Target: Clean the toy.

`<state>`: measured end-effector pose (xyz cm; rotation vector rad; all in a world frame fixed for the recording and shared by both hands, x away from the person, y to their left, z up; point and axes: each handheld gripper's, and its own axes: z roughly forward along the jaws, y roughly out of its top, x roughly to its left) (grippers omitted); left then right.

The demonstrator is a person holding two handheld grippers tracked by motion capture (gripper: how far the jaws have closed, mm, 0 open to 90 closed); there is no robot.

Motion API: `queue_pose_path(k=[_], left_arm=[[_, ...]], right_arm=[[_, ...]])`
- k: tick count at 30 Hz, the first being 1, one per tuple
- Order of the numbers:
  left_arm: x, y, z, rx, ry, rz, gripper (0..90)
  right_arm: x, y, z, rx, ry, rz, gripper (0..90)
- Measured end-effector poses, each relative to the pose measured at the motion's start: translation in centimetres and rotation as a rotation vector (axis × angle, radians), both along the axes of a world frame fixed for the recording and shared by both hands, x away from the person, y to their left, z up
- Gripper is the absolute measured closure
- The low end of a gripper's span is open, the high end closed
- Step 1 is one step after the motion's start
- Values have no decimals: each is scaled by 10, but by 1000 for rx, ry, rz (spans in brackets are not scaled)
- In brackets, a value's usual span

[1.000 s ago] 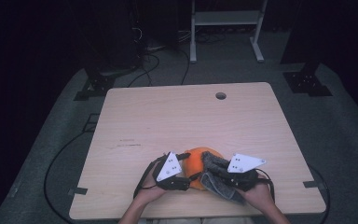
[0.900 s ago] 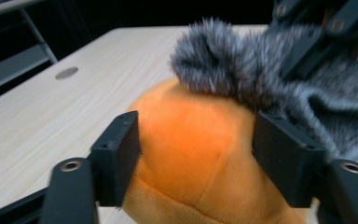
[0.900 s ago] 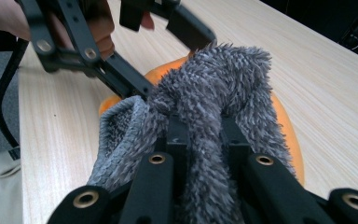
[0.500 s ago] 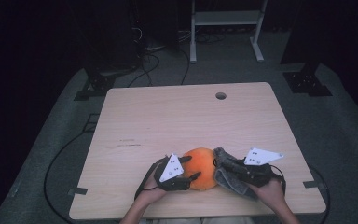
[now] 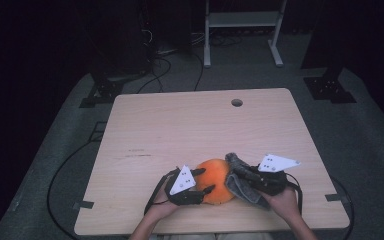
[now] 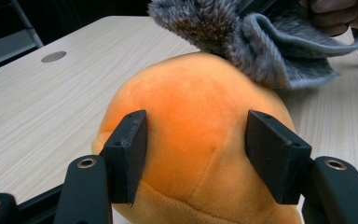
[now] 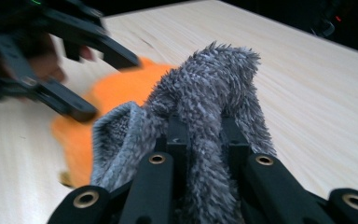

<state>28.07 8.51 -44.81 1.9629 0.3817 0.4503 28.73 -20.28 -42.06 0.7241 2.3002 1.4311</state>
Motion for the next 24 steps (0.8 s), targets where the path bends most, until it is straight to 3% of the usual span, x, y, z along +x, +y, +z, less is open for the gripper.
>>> queue_pose_path(k=[2,4,5,6,7,8,10,12,14,16,20,22,24], left_arm=[[-1,1,3,4,-1,-10,378],[-1,1,10,9,-16,-20,299],[-3,0,15,20,-44,-21,262],[-3,0,15,20,-44,-21,233],[-6,-3,19,28,-82,-13,195],[-6,-5,20,37,-83,-7,184],[-4,-7,17,69,-63,11,136],[1,-6,14,67,0,5,144],[1,-5,11,56,23,6,171],[0,-7,10,67,19,4,229],[0,-9,8,75,12,8,242],[-1,-10,7,75,12,9,243],[-3,-9,5,80,5,6,245]], right_arm=[[-1,10,-1,-33,2,30,773],[-3,15,-5,-66,-16,38,774],[-5,15,-5,-77,-23,41,774],[-5,15,-5,-77,-23,41,774],[-12,16,-5,-100,-40,68,774],[-15,17,-5,-106,-53,80,774],[-23,20,-6,-122,-73,105,774],[-28,21,-7,-139,-94,118,774],[-28,20,-7,-139,-92,121,774],[-23,12,-8,-108,-54,120,772],[-11,-7,-13,-90,15,34,771],[-12,-9,-12,-90,18,29,771],[-13,-7,-8,-53,8,36,771]])
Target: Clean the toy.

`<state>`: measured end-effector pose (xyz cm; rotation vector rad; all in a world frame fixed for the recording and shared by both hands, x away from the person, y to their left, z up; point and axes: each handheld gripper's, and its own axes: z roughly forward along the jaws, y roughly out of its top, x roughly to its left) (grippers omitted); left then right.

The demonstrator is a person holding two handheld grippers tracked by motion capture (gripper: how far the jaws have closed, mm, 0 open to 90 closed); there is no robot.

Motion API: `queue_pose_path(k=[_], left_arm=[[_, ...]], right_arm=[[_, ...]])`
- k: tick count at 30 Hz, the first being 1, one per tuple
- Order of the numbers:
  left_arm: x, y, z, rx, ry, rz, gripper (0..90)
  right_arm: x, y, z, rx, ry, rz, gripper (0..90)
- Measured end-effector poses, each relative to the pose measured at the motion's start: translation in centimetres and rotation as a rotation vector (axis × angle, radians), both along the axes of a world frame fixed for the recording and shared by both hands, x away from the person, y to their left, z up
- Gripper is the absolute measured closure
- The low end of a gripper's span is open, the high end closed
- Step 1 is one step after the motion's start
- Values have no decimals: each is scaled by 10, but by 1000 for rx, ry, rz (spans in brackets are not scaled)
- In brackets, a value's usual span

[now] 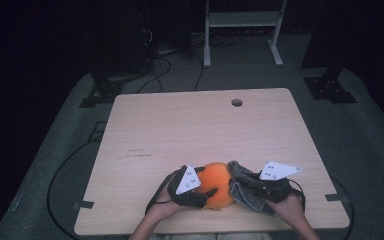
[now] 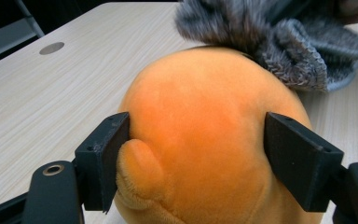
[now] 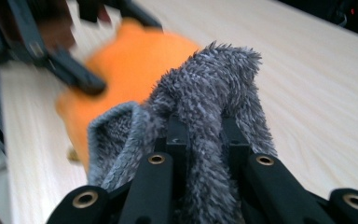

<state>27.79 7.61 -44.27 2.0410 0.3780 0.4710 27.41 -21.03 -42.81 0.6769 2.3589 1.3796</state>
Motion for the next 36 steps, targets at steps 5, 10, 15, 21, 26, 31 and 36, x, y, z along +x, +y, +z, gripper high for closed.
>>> queue_pose_path(k=[5,10,15,21,26,31,36], left_arm=[[0,1,0,-2,1,-4,247],[0,2,-1,-15,5,-4,246],[0,4,-1,-14,6,-18,254],[-2,3,-1,-9,-3,-36,269],[-3,2,0,-8,-8,-58,274],[-5,1,-1,-10,-12,-64,276],[-1,8,4,-69,16,-81,192]], right_arm=[[0,8,2,13,-6,22,767],[7,-6,-5,-14,52,-37,767],[7,-7,2,90,55,4,764],[16,3,-1,68,61,27,763],[16,-14,-4,19,80,-37,763],[9,2,10,27,3,13,761],[7,8,-1,-3,-2,22,765]])
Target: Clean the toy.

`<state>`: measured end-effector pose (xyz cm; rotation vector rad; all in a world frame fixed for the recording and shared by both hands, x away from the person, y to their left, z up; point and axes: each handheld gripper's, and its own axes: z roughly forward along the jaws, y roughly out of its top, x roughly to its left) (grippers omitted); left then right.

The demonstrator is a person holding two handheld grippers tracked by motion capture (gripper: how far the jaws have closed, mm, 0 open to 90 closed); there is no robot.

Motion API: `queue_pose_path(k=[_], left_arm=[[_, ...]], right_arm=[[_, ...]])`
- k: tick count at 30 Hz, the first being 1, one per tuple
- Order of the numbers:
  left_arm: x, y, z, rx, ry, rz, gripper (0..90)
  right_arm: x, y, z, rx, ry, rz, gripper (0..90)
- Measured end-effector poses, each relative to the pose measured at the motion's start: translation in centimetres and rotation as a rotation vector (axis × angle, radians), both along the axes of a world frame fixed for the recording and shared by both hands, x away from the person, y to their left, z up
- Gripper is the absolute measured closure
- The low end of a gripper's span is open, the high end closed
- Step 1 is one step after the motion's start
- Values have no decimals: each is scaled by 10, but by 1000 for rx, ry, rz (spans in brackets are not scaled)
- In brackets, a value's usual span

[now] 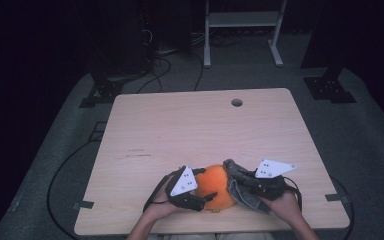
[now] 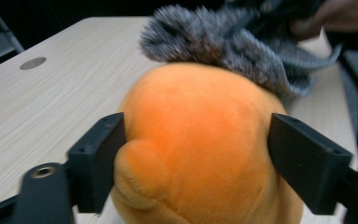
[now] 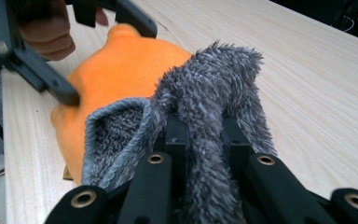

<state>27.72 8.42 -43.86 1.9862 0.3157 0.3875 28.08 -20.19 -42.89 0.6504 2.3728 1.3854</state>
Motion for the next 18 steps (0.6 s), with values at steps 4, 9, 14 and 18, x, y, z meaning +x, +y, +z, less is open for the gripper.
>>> queue_pose_path(k=[4,9,14,18], left_arm=[[5,1,-3,-3,64,27,133],[2,-4,-5,9,50,27,244],[-6,-12,-3,54,-40,-19,281],[-13,-17,-2,106,-94,-33,291]], right_arm=[[-3,-3,-4,12,8,-8,767],[1,-11,-4,14,32,-15,766],[-7,2,19,72,-41,30,768],[-6,13,15,16,-46,52,769]])
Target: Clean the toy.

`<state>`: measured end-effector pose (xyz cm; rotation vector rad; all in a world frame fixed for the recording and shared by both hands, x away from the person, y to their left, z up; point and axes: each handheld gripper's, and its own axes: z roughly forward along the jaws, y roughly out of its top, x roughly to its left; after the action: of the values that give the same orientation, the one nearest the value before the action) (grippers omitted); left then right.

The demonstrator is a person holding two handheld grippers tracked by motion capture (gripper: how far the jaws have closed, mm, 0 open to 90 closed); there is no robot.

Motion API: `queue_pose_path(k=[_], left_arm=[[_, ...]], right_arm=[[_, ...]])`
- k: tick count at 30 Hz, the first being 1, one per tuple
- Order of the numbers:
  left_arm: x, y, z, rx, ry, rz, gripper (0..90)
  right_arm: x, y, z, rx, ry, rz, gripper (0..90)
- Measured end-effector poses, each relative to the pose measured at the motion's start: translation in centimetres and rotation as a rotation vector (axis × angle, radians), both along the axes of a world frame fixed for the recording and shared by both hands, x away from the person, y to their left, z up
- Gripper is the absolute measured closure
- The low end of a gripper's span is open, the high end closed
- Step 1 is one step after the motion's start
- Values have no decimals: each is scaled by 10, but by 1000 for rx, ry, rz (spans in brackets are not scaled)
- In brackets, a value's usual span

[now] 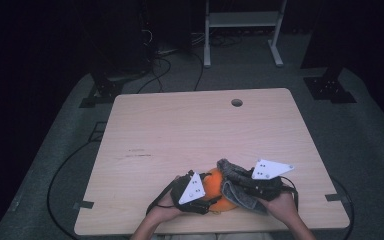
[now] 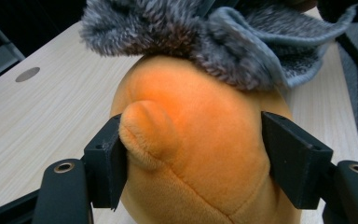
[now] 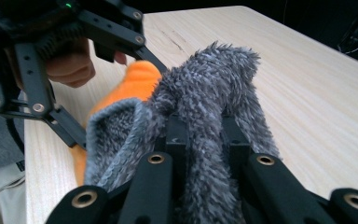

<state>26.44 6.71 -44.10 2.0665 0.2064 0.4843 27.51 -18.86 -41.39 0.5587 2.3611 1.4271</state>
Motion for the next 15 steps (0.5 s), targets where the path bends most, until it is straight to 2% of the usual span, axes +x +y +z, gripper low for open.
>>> queue_pose_path(k=[2,5,8,10,11,12,13,14,15], left_arm=[[1,1,0,-8,7,-4,294],[1,2,-1,-16,12,-10,294],[0,2,-1,-11,9,-19,295],[1,0,-1,-15,11,-26,294],[0,0,-1,-16,12,-34,292],[0,0,0,-19,23,-40,283],[1,2,0,-40,54,-48,252],[3,4,1,-62,86,-51,194],[4,7,2,-75,97,-46,164]], right_arm=[[4,-9,-5,20,33,-18,769],[9,-21,-7,-4,69,-57,768],[3,-21,-2,-11,44,-54,768],[-1,-13,4,12,16,-9,768],[-2,-8,6,5,6,8,765],[-3,-4,5,-16,-3,13,763],[-3,-2,3,-33,-15,17,763],[-2,-2,1,-33,-14,16,764],[-1,-4,-1,-31,-12,13,764]])
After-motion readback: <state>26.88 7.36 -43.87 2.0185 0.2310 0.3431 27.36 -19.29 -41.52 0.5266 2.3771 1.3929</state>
